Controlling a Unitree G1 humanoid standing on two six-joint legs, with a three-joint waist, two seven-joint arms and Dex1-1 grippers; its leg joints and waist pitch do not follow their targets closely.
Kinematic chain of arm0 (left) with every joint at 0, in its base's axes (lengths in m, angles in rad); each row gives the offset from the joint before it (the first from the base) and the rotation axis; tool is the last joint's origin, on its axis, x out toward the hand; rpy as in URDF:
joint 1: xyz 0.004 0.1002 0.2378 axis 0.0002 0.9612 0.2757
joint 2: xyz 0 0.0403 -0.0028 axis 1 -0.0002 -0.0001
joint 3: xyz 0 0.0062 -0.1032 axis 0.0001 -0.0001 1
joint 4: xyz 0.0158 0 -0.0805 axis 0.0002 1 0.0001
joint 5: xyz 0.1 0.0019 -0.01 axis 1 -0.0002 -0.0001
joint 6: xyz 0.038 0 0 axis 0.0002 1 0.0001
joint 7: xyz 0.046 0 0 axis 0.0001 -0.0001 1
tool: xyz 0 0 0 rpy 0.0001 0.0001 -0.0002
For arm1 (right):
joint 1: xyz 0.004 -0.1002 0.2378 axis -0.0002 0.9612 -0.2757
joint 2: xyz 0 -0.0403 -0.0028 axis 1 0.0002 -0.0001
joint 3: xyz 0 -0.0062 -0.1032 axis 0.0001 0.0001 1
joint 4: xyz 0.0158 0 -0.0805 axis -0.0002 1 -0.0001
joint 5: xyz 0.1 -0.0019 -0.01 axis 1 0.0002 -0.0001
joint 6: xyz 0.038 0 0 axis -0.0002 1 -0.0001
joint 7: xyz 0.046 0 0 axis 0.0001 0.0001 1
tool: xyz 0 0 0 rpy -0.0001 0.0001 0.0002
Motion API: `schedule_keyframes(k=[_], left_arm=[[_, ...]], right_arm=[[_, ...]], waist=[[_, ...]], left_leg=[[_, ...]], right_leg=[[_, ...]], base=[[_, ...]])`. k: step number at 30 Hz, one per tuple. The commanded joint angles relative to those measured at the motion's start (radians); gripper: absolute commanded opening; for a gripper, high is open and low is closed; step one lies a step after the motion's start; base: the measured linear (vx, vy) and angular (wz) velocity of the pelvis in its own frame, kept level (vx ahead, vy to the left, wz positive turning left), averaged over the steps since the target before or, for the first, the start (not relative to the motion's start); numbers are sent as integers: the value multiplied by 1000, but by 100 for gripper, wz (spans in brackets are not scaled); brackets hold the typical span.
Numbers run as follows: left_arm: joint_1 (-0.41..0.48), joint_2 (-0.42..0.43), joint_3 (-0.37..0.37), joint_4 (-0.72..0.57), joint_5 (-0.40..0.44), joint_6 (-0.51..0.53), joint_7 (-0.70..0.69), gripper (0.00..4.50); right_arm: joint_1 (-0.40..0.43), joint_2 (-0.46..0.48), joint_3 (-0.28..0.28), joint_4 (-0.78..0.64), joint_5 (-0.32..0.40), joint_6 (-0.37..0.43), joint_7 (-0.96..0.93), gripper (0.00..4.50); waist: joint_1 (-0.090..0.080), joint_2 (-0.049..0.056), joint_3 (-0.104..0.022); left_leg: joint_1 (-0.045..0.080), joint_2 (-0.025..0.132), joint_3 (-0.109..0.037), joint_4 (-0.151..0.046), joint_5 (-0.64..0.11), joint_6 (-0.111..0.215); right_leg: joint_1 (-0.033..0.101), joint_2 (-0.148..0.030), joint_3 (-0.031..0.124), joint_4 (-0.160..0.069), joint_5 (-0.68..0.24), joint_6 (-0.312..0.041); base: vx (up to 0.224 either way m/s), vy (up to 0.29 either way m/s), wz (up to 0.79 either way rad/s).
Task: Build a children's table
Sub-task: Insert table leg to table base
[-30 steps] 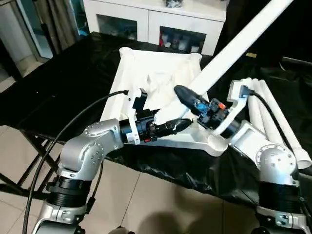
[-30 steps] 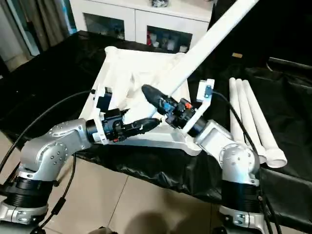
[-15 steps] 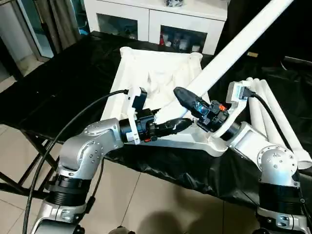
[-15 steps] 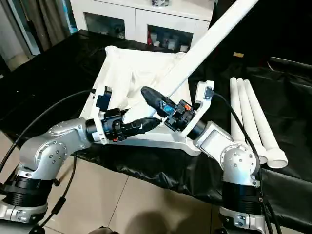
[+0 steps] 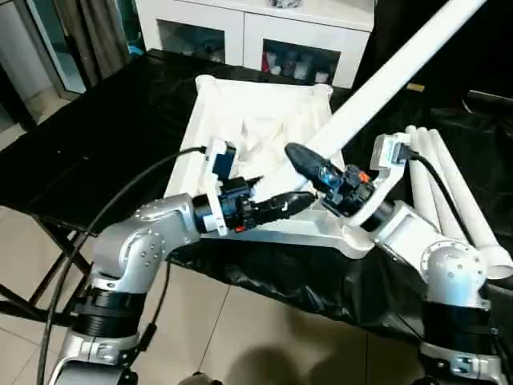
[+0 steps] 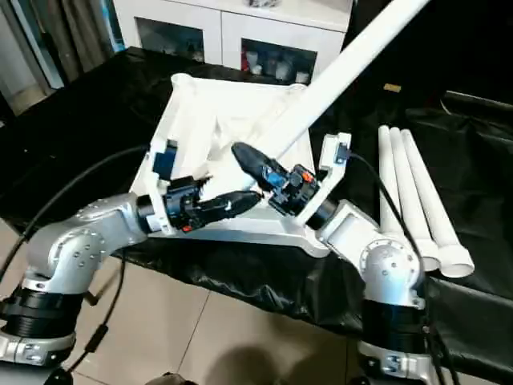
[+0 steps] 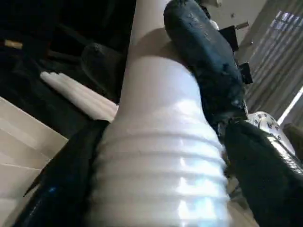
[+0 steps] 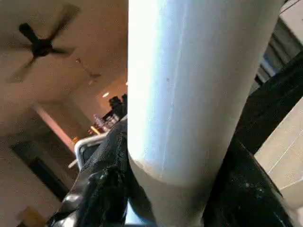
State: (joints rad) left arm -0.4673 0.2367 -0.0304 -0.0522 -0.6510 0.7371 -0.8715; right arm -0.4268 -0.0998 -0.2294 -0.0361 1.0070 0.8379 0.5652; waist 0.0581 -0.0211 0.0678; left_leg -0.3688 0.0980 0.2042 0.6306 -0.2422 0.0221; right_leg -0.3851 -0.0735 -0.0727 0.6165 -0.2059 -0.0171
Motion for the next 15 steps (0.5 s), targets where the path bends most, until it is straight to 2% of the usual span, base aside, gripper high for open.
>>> schedule_keyframes(k=[1, 2, 4, 5, 6, 7, 8, 9, 10, 12, 14, 15], left_arm=[[15, 8, 18, -36, -11, 4, 6, 416], [26, 17, 29, -41, -14, 3, 7, 416], [33, 25, 34, -45, -18, 7, 4, 416], [38, 31, 36, -48, -22, 9, 3, 416], [51, 48, 50, -55, -26, 13, 3, 416], [55, 53, 54, -56, -27, 13, 3, 416], [66, 70, 66, -59, -24, 11, 5, 416], [83, 87, 83, -59, -7, -5, 20, 416], [92, 96, 90, -54, 30, -38, 46, 416], [101, 103, 94, -48, 80, -79, 85, 416], [104, 90, 111, -34, 177, -155, 209, 416], [103, 79, 123, -29, 209, -185, 263, 416]], right_arm=[[-15, -18, -64, 13, -65, -79, -72, 186], [-22, -29, -82, 30, -92, -114, -92, 186], [-26, -38, -91, 42, -110, -133, -106, 186], [-28, -45, -97, 50, -123, -147, -116, 186], [-32, -76, -104, 70, -167, -182, -132, 186], [-32, -86, -103, 74, -180, -191, -135, 186], [-28, -115, -93, 76, -221, -212, -139, 186], [-20, -146, -82, 73, -278, -235, -171, 186], [-11, -161, -68, 60, -324, -252, -200, 186], [3, -176, -43, 39, -382, -256, -249, 186], [35, -178, -2, -19, -439, -241, -304, 186], [50, -173, 11, -47, -452, -243, -313, 186]], waist=[[0, 11, -61], [-1, 13, -61], [-1, 12, -61], [1, 16, -62], [4, 25, -63], [4, 19, -63], [4, 19, -63], [5, 16, -63], [4, 18, -62], [2, 17, -63], [-1, 12, -62], [0, 13, -61]], left_leg=[[20, 146, -69, -103, -74, -81], [20, 145, -68, -104, -81, -88], [20, 144, -68, -103, -82, -88], [21, 143, -68, -103, -78, -93], [27, 143, -65, -103, -64, -107], [30, 140, -60, -103, -56, -112], [30, 140, -60, -103, -56, -112], [22, 135, -59, -100, -34, -95], [17, 135, -60, -99, -27, -86], [17, 137, -61, -96, -21, -57], [13, 142, -65, -96, -16, -27], [12, 145, -66, -96, -21, -14]], right_leg=[[39, -124, 77, -58, -70, -268], [39, -123, 78, -59, -74, -264], [39, -123, 78, -59, -73, -264], [40, -123, 78, -58, -67, -261], [34, -119, 75, -56, -50, -262], [33, -112, 74, -55, -27, -263], [33, -112, 74, -55, -27, -263], [43, -114, 77, -53, 0, -266], [46, -116, 78, -53, 5, -265], [48, -119, 79, -56, 1, -259], [50, -116, 80, -59, -12, -254], [52, -120, 81, -61, -17, -252]], base=[[0, 0, 0], [0, 0, 0], [0, 0, 0], [0, 0, 0], [0, 0, 0], [0, 0, 0], [0, 0, 0], [0, 0, 0], [0, 0, 0], [0, 0, 0], [0, 0, 0], [0, 0, 0]])
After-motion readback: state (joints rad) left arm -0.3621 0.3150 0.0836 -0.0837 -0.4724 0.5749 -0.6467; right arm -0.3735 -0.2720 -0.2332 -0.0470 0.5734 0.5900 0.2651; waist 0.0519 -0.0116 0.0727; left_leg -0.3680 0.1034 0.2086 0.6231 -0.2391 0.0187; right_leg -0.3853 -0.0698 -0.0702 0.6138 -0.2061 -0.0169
